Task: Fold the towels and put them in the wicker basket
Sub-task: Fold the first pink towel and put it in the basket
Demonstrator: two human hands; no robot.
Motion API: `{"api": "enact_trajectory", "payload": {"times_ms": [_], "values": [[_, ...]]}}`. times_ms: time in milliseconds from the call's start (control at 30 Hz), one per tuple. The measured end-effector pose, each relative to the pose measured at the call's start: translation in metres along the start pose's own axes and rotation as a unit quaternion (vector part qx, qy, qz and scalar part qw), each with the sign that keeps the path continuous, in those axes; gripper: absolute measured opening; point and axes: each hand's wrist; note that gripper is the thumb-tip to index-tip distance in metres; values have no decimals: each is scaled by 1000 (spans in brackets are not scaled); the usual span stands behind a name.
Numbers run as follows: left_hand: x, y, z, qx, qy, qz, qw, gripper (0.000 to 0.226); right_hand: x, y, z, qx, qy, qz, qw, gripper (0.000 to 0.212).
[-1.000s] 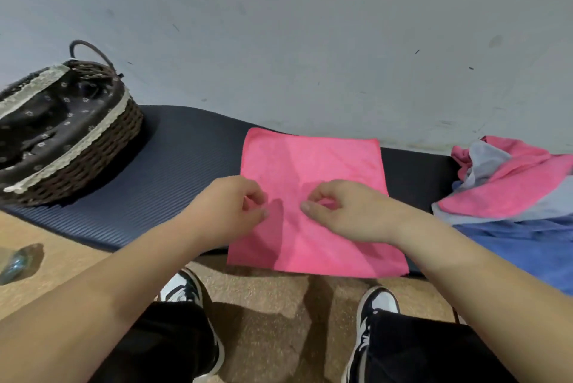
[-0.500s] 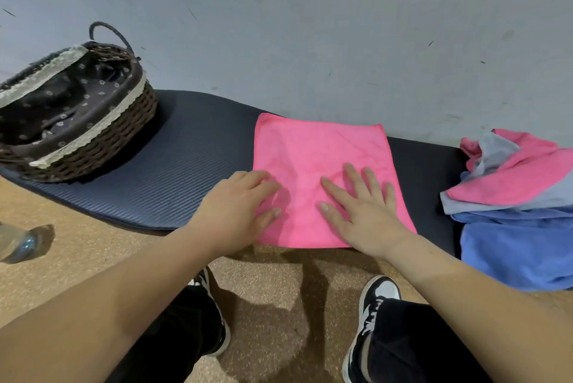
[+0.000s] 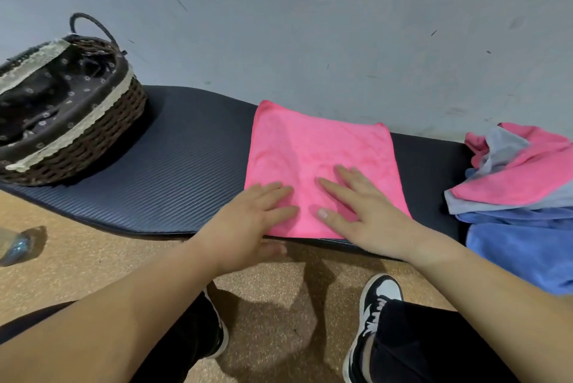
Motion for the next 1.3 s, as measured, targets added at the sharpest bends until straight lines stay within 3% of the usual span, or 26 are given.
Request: {"api": "enact_trajectory", "payload": {"times_ms": [100, 233, 400, 533, 600, 700, 767, 900, 1033, 1200, 1300], "values": [[4, -1, -4, 5, 51, -38, 998, 32, -7, 11, -9, 31, -55, -65, 996, 85], [12, -1, -2, 99, 83, -186, 974, 24, -12, 17, -7, 60, -31, -48, 997, 101], [26, -2, 2, 187, 93, -324, 923, 23, 2, 12, -4, 69, 82, 4, 994, 42], [25, -2, 2, 181, 104, -280, 937, 11, 13, 13, -7, 92, 133, 73, 984, 14], [23, 3, 3, 164, 83, -222, 958, 25, 17, 12, -9, 100, 108, 91, 985, 9], [18, 0, 4, 94, 60, -113, 987, 42, 24, 13, -13, 91, 39, 123, 988, 25], [22, -7, 1, 96, 93, -136, 982, 28, 30, 17, -16, 74, 1, 131, 989, 32], [41, -10, -10, 181, 116, -248, 945, 13, 36, 32, -19, 52, 17, 104, 993, 37], [50, -9, -17, 214, 111, -272, 932, 10, 41, 38, -25, 29, 14, 87, 996, 18], [64, -12, -24, 227, 113, -303, 919, 20, 60, 43, -33, -22, -29, 165, 986, 11], [71, -12, -25, 248, 137, -324, 903, 16, 67, 51, -35, -18, -32, 275, 961, 11]]}}
Point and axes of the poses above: each hand's wrist, its own z-axis towards the middle knuckle, its own x-axis out of the back of the hand, y = z × x, and after that the axes turned 11 degrees about -x, right-handed
